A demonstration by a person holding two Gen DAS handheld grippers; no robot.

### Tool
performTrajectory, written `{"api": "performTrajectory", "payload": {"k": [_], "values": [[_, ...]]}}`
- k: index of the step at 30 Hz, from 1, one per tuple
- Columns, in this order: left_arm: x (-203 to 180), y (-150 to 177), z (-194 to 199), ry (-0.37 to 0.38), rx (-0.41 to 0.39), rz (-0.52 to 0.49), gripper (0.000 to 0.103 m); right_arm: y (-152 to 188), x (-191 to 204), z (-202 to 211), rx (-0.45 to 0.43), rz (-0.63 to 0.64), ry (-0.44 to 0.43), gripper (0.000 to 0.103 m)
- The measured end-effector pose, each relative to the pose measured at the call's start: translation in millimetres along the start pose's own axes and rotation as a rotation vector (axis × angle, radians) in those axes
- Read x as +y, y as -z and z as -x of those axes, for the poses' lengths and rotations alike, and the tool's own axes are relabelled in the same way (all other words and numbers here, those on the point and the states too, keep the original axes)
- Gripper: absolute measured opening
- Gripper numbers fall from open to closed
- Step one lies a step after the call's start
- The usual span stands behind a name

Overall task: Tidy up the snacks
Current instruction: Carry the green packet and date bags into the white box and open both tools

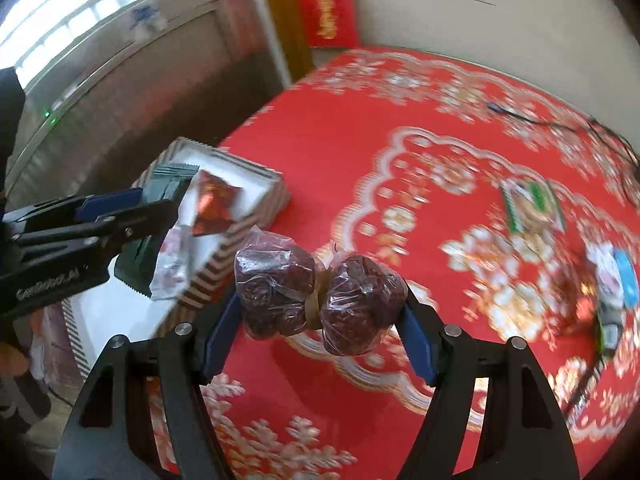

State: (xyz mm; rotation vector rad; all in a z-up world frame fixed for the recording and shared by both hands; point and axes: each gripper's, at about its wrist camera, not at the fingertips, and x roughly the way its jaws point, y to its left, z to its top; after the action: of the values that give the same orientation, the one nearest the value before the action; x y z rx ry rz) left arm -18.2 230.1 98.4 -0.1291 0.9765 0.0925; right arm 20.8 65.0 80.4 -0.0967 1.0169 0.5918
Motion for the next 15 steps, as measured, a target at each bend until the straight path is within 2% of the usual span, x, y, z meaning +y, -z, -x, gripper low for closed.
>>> {"api": "performTrajectory", "payload": {"k": [8, 15], "values": [[56.6, 11.0, -9.9, -0.059, 0.036, 0.099, 0.048, -19.7, 43.3, -18.9, 0.017, 0.098, -0.040, 0.072], [75.4, 19.9, -26.1, -0.092, 0.066, 0.118, 0.048, -34.2, 84.2, -43.1, 0.068, 0.221, -0.071, 0.072]]}}
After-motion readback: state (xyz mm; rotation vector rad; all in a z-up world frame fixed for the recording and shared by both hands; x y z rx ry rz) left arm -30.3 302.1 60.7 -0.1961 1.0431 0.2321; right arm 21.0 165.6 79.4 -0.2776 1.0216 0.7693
